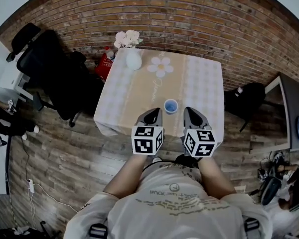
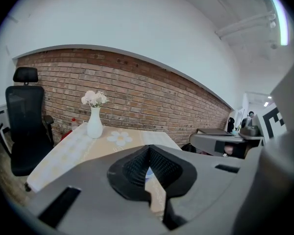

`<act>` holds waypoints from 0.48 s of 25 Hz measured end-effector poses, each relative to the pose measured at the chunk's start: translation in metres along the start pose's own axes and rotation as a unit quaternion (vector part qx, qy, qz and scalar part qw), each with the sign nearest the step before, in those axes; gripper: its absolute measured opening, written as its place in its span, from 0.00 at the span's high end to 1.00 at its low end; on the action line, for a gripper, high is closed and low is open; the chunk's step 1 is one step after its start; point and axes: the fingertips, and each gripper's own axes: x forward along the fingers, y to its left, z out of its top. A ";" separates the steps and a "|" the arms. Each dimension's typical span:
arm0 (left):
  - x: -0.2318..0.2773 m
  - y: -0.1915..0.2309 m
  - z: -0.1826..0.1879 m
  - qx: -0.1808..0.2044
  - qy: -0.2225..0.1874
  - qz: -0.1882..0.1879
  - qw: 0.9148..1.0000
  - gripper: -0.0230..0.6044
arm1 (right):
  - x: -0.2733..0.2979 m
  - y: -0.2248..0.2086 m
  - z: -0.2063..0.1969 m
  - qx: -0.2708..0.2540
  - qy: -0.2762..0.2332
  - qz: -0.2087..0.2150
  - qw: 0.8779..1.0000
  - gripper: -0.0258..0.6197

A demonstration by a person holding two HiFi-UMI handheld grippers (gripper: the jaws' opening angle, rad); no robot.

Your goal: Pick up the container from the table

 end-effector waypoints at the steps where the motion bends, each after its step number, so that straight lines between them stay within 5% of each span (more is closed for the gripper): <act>1: 0.003 0.000 -0.001 0.001 0.002 -0.003 1.000 0.96 | 0.001 -0.002 0.000 0.001 0.002 -0.004 1.000 0.96; 12: 0.040 0.019 -0.018 0.001 0.045 -0.018 0.999 0.96 | 0.019 -0.022 -0.007 0.004 0.024 -0.030 0.999 0.96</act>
